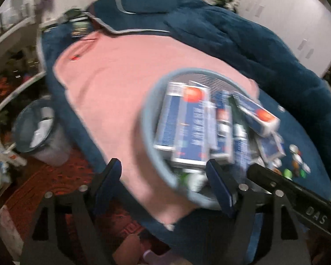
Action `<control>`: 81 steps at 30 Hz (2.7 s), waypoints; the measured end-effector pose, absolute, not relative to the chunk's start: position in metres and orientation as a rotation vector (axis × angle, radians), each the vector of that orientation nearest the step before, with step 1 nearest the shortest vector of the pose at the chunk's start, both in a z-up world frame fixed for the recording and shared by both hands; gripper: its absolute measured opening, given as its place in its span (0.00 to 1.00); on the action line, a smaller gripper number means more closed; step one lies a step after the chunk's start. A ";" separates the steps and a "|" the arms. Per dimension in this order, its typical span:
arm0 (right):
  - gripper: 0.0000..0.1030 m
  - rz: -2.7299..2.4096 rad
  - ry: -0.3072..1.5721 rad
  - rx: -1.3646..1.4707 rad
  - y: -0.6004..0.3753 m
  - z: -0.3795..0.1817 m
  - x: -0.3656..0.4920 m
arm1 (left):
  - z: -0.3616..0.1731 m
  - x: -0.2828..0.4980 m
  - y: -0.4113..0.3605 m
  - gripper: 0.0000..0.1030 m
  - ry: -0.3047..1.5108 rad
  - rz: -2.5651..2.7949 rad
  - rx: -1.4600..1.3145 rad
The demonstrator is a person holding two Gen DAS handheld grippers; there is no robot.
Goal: Organize objects
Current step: 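Carry both caps over the grey basket and open both tools to drop them, then move both open tools back over the caps on the table, then grasp a translucent white cap with the right tool while the left tool grasps a white cap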
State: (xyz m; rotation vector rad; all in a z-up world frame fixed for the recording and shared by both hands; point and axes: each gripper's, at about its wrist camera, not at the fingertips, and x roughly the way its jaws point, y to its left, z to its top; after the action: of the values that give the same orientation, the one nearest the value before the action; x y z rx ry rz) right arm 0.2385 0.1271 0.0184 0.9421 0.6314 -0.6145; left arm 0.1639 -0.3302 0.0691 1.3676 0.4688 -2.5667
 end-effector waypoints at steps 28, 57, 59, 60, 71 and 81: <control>1.00 -0.813 0.745 0.937 0.122 -0.001 0.170 | 0.067 0.164 -0.305 0.96 0.329 -2.563 1.423; 1.00 -1.047 0.738 1.003 0.132 -0.031 0.005 | 0.058 0.161 -0.113 0.96 -0.130 -2.859 1.635; 1.00 -1.070 0.741 1.031 0.133 -0.039 -0.009 | 0.051 0.163 -0.098 0.96 -0.160 -2.875 1.674; 1.00 -1.077 0.743 1.043 0.133 -0.043 -0.014 | 0.045 0.164 -0.089 0.96 -0.172 -2.882 1.707; 1.00 -1.122 0.721 1.191 0.133 -0.074 -0.065 | -0.015 0.172 -0.003 0.87 -0.454 -2.919 1.952; 1.00 -1.065 0.748 1.186 0.131 -0.085 -0.056 | -0.025 0.161 -0.005 0.41 -0.326 -2.917 2.004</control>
State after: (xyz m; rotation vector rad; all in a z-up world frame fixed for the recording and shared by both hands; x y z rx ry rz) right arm -0.0559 0.1308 -0.0853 1.1864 0.7482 -1.0646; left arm 0.1608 -0.0045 -0.0252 2.0038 -0.3260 -2.9170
